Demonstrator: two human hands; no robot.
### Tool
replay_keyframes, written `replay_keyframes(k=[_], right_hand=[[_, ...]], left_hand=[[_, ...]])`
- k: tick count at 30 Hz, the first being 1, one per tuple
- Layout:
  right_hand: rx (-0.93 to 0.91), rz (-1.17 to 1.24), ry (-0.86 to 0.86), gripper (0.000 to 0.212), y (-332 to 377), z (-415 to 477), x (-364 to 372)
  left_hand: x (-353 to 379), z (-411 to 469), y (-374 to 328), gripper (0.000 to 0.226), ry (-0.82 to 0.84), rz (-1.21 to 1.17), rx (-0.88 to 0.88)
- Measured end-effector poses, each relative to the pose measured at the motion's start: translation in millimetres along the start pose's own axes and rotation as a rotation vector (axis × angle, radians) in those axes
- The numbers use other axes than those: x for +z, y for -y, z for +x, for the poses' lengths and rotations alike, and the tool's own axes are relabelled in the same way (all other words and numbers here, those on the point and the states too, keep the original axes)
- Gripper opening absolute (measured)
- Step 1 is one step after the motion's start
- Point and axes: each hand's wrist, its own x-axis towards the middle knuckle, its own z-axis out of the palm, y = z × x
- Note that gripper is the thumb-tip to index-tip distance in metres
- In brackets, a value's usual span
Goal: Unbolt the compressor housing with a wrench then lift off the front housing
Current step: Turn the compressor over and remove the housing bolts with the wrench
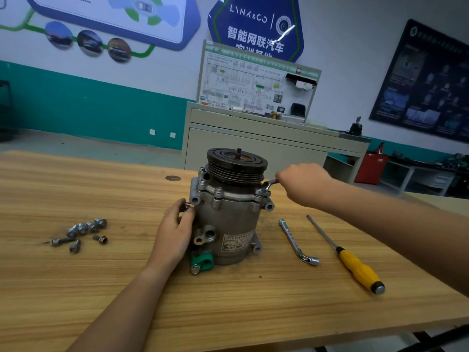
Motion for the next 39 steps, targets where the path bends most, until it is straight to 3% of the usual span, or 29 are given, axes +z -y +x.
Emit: replay_keyframes(k=[6, 9, 11, 13, 16, 23, 29, 34, 39], right_hand=[[-0.001, 0.09, -0.208, 0.032, 2, 7, 10], [0.131, 0.253, -0.295, 0.028, -7, -19, 11], [0.224, 0.419, -0.286, 0.026, -10, -41, 10], [0.227, 0.484, -0.174, 0.025, -8, -59, 7], [0.173, 0.447, -0.055, 0.026, -3, -74, 3], [0.143, 0.427, 0.002, 0.045, 11, -86, 1], [0.053, 0.055, -0.039, 0.063, 11, -84, -10], [-0.109, -0.075, -0.083, 0.038, -6, -74, -15], [-0.151, -0.139, -0.122, 0.039, -29, -54, -7]], left_hand=[[-3, 4, 3, 0.038, -0.001, -0.106, -0.081], [1, 5, 2, 0.028, -0.032, -0.157, -0.057], [4, 6, 0, 0.025, -0.064, -0.152, -0.023], [7, 7, -1, 0.02, -0.108, -0.145, 0.0], [11, 8, -4, 0.013, -0.17, -0.099, 0.001], [12, 3, -7, 0.028, -0.315, -0.025, -0.03], [10, 5, -4, 0.029, -0.314, 0.01, 0.027], [9, 4, -3, 0.031, -0.303, 0.015, 0.035], [9, 2, -3, 0.028, -0.285, 0.002, 0.026]])
